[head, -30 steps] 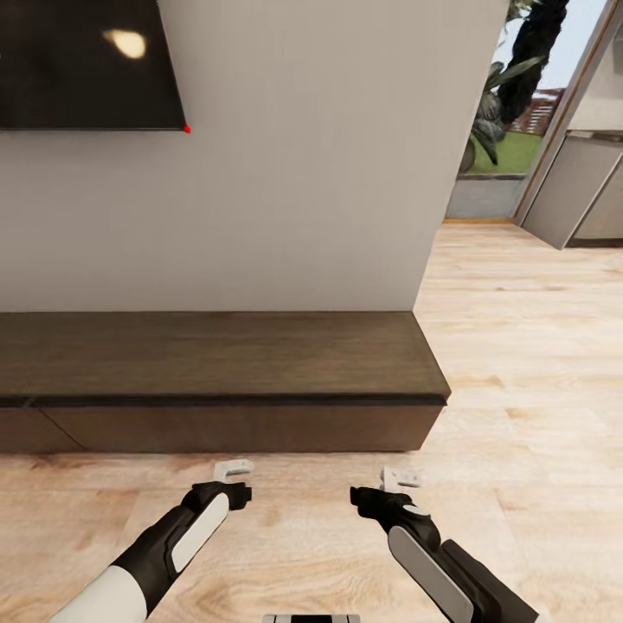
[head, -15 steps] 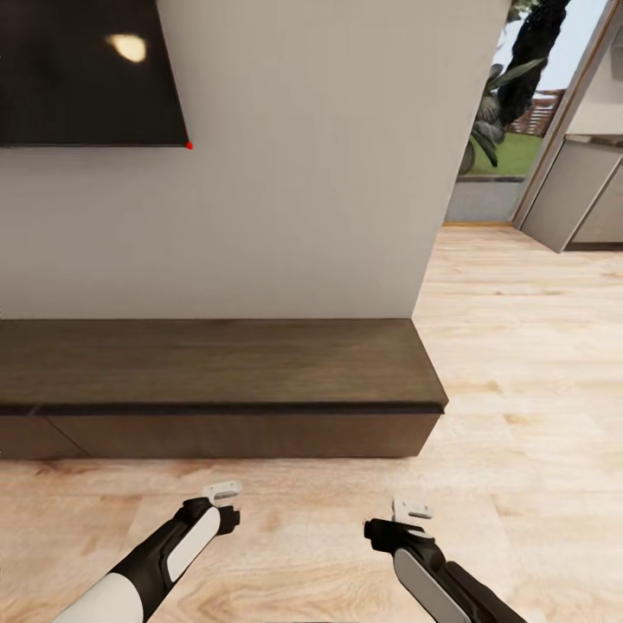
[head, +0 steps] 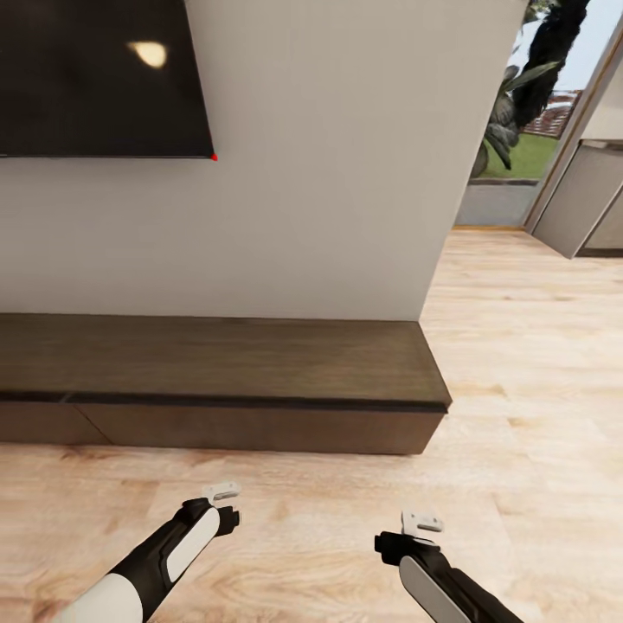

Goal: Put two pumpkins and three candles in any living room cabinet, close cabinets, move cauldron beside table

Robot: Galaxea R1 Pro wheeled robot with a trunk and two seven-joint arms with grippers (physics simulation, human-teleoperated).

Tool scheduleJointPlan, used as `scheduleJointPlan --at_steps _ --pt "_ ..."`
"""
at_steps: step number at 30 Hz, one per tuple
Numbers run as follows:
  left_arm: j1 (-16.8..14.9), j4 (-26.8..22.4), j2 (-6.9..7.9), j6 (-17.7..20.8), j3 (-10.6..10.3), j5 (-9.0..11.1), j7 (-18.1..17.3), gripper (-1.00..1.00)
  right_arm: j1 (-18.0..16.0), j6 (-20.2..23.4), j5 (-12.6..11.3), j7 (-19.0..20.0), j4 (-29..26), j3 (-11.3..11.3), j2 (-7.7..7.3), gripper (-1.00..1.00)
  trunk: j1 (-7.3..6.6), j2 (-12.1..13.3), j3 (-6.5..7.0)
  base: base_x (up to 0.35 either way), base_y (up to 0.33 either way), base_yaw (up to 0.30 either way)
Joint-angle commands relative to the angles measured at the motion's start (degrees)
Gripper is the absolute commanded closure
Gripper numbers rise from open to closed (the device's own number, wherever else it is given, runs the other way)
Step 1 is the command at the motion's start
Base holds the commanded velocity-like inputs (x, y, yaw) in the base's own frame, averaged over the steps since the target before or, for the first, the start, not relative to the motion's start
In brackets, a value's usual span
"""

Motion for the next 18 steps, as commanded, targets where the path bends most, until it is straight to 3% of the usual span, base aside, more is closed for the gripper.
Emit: scheduleJointPlan --at_steps 1,18 --pt "-0.07 -0.08 0.08 0.04 -0.39 0.58 0.52 -1.0 -0.05 0.17 -0.27 -0.4 -0.08 0.2 -0.07 -1.0 -0.23 0.39 0.13 -0.009 0.0 0.255" --pt "-0.07 0.08 0.15 -0.05 -0.31 0.65 0.39 -1.0 -0.05 -1.72 0.56 -0.36 1.17 0.42 0.04 -1.0 -3.97 7.21 3.02 -0.001 0.0 0.275"
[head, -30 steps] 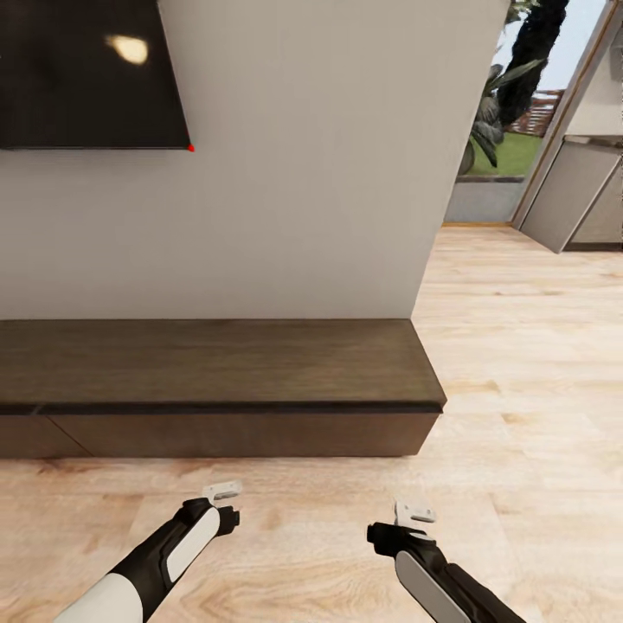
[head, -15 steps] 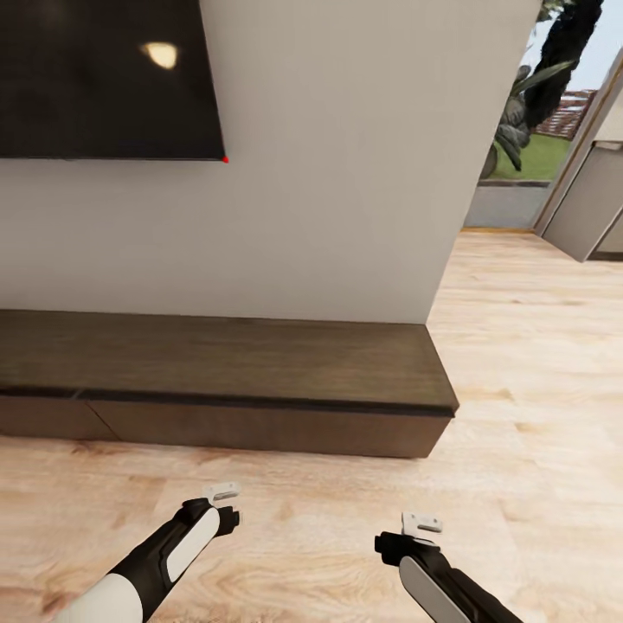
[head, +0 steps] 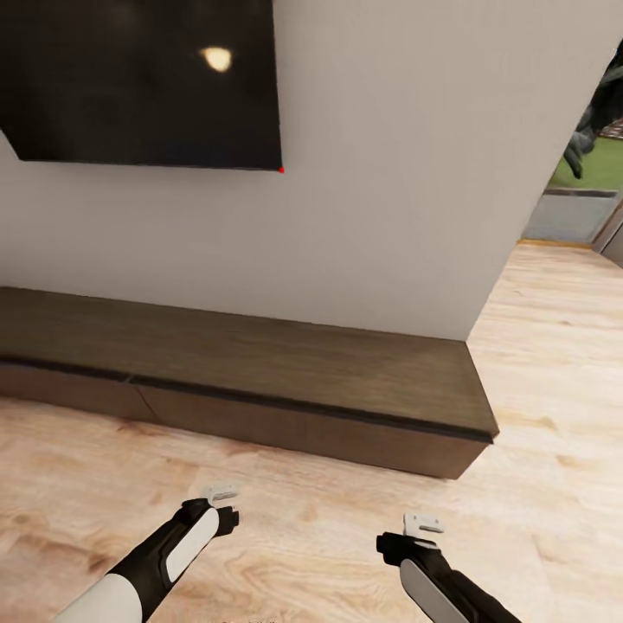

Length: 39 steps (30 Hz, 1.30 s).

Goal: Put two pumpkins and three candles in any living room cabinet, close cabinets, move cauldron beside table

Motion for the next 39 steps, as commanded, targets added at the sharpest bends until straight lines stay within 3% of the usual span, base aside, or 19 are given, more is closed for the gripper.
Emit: scheduleJointPlan --at_steps 1,39 --pt "-0.07 -0.09 0.08 0.04 -0.35 0.56 0.54 -1.0 -0.05 -0.23 -0.26 -0.41 -0.02 0.28 -0.07 -1.0 -0.23 0.39 0.11 0.0 0.0 0.277" --pt "-0.07 -0.09 0.13 -0.12 0.13 0.65 0.36 -1.0 -0.05 -0.94 -0.21 -0.41 0.19 0.49 0.19 -1.0 -8.58 15.63 5.34 0.0 0.0 0.272"
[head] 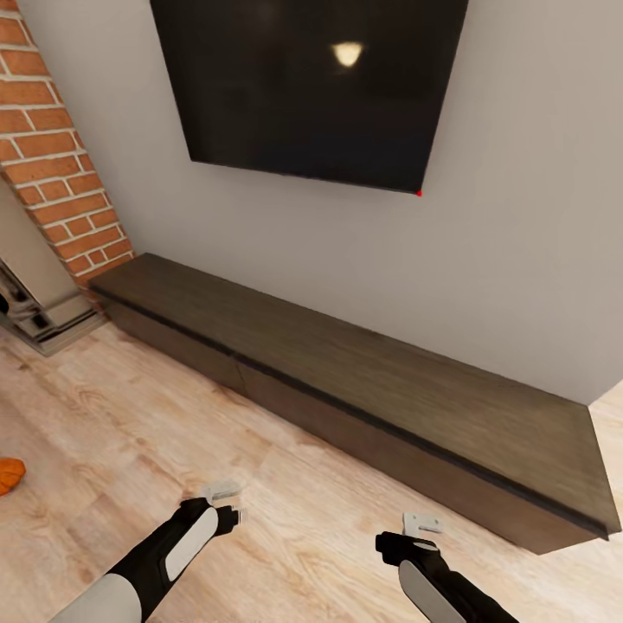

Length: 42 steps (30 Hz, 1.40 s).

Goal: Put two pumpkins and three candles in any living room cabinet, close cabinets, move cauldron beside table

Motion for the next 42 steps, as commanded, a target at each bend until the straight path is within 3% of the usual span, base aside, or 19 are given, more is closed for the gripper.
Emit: scheduleJointPlan --at_steps 1,9,13,16,34,38,42 --pt "-0.07 -0.09 0.09 0.06 -0.06 0.56 0.54 -1.0 -0.05 0.17 -0.21 -0.41 -0.1 0.23 -0.07 -1.0 -0.23 0.39 0.09 0.0 0.0 0.269" --pt "-0.07 1.26 0.12 0.15 3.05 0.67 0.41 -1.0 -0.05 0.0 0.04 -0.39 1.84 0.29 -0.07 -1.0 -1.99 3.6 1.15 0.0 0.0 0.269" --pt "-0.07 2.97 0.12 0.13 7.67 0.67 0.3 -1.0 -0.05 -0.19 0.1 -0.33 2.62 0.33 -0.07 -1.0 -2.87 5.2 1.68 0.0 0.0 0.269" --pt "-0.07 3.17 0.12 0.11 9.31 0.66 0.28 -1.0 -0.05 -0.22 0.12 -0.32 2.72 0.38 0.0 -1.0 -3.52 6.41 2.08 0.0 0.0 0.269" --pt "-0.07 3.25 0.19 0.11 9.99 0.57 0.27 -1.0 -0.05 -0.22 0.19 -0.32 2.84 0.55 1.24 -1.0 -7.48 13.62 4.48 0.0 0.0 0.269" --pt "-0.07 3.25 0.19 0.11 10.01 0.51 0.27 -1.0 -0.05 -0.39 0.2 -0.31 2.88 2.5 1.42 -1.0 -7.92 14.43 4.65 0.0 0.0 0.269" --pt "-0.07 3.25 0.14 0.11 10.0 0.48 0.27 -1.0 -0.05 -0.77 0.14 -0.29 2.89 3.08 1.49 -1.0 -7.92 14.43 4.46 0.0 0.0 0.269"
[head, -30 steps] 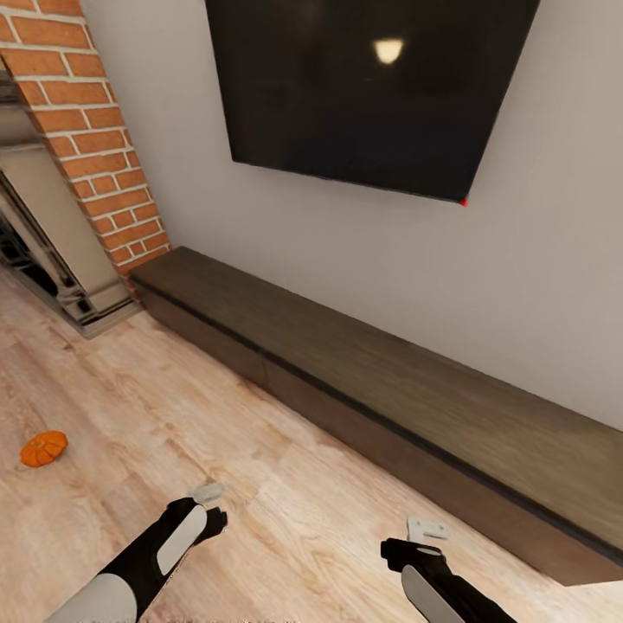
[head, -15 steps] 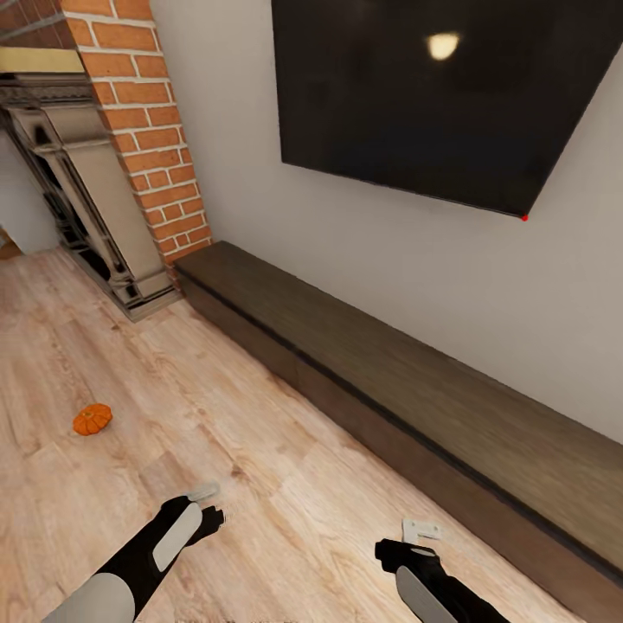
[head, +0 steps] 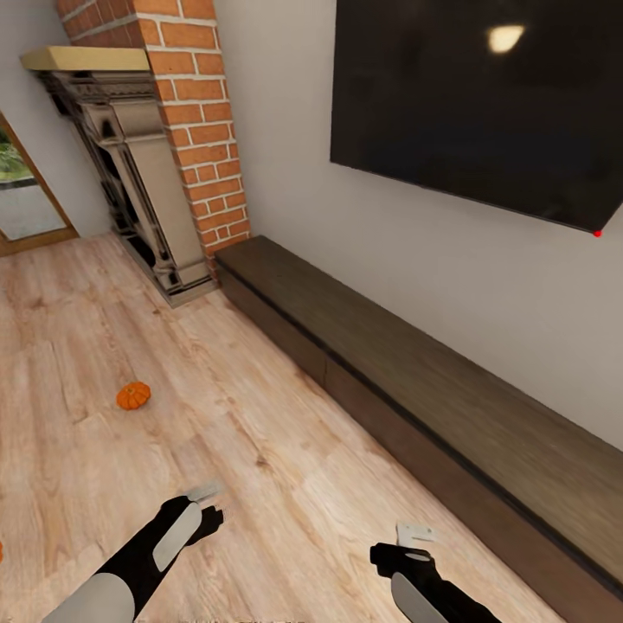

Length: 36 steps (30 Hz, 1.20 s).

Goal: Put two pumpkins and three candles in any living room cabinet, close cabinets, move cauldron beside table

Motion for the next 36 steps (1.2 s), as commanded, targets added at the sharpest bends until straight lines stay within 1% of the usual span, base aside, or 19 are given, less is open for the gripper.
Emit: scheduleJointPlan --at_steps 1,12,19,36 --pt "-0.05 -0.09 0.09 0.05 -0.41 0.55 0.54 -1.0 -0.06 0.16 -0.23 -0.4 -0.12 0.29 -0.07 -1.0 0.0 -0.03 -0.09 0.0 0.0 0.269" --pt "-0.05 -0.09 0.14 0.03 -0.43 0.5 0.54 -1.0 -0.06 0.06 -0.24 -0.35 -0.09 0.42 -0.05 -1.0 0.0 -0.03 -0.61 0.005 0.001 0.269" --pt "-0.05 -0.09 0.21 0.02 -0.47 0.42 0.52 -1.0 -0.06 0.06 -0.11 -0.35 -0.21 0.45 -0.05 -1.0 0.0 -0.03 -0.91 0.224 0.109 0.231" --pt "-0.05 -0.09 0.23 0.01 -0.45 0.27 0.53 -1.0 -0.06 0.06 -0.05 -0.36 -0.27 0.48 -0.05 -1.0 0.0 -0.03 -0.96 0.284 0.149 0.015"
